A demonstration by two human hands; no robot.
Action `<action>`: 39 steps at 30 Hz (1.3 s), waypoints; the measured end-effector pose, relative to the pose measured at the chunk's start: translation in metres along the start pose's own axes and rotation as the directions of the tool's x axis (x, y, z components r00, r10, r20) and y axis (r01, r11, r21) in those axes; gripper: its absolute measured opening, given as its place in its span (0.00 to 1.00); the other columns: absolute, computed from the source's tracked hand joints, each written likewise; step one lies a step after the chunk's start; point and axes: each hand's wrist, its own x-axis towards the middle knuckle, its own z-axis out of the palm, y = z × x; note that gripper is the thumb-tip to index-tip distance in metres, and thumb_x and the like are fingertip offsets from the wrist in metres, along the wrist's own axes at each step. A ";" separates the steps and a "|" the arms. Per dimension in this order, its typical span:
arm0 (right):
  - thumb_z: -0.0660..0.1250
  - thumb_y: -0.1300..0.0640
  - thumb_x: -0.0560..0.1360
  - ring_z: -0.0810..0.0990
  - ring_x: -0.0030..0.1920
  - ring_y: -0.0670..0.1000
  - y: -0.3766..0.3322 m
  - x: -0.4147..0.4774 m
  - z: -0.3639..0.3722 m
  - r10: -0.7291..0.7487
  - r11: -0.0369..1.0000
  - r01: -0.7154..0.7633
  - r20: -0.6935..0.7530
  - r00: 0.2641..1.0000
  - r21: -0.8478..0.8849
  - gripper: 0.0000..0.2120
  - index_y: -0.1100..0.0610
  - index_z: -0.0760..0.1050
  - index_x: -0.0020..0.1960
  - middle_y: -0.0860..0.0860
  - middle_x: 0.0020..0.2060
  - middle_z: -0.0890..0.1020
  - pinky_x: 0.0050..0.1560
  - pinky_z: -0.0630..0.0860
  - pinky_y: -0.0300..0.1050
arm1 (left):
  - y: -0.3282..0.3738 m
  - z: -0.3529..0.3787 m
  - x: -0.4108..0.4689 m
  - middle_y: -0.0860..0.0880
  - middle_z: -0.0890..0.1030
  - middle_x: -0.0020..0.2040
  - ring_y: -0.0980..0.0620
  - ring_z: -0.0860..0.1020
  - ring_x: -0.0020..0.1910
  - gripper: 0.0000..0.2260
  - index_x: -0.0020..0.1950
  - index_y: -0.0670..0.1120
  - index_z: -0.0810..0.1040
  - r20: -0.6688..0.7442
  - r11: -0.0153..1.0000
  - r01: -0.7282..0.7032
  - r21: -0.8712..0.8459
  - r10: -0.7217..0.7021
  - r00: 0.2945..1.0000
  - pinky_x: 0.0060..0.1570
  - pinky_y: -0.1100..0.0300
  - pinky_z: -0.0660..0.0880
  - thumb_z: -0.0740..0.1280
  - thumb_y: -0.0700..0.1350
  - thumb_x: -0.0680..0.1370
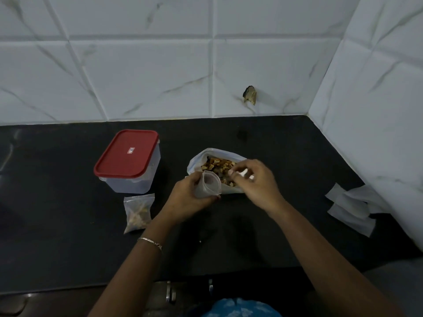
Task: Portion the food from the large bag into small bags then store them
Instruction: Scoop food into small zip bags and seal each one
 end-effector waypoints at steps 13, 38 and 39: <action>0.72 0.53 0.73 0.77 0.39 0.45 0.077 -0.001 -0.012 0.140 0.927 -0.159 -0.079 0.987 -0.340 0.13 0.52 0.69 0.51 0.46 0.41 0.78 0.34 0.69 0.38 | -0.027 0.011 -0.002 0.52 0.72 0.64 0.53 0.73 0.62 0.30 0.71 0.47 0.66 -0.043 0.977 0.186 -0.106 -0.192 0.981 0.52 0.62 0.73 0.71 0.53 0.73; 0.61 0.59 0.78 0.82 0.46 0.47 0.045 0.083 0.034 -0.211 0.856 0.248 0.131 0.969 -0.453 0.13 0.53 0.79 0.59 0.48 0.48 0.84 0.47 0.79 0.44 | -0.058 0.013 0.037 0.49 0.68 0.68 0.53 0.70 0.62 0.27 0.64 0.53 0.73 0.046 0.968 0.236 -0.082 -0.232 0.972 0.56 0.59 0.73 0.66 0.65 0.70; 0.60 0.59 0.78 0.81 0.46 0.48 0.046 0.085 0.035 -0.201 0.847 0.249 0.150 0.968 -0.469 0.12 0.54 0.80 0.56 0.49 0.46 0.83 0.47 0.79 0.44 | -0.059 0.012 0.038 0.50 0.68 0.68 0.53 0.70 0.63 0.28 0.65 0.52 0.73 0.046 0.969 0.235 -0.080 -0.232 0.972 0.55 0.60 0.73 0.65 0.66 0.70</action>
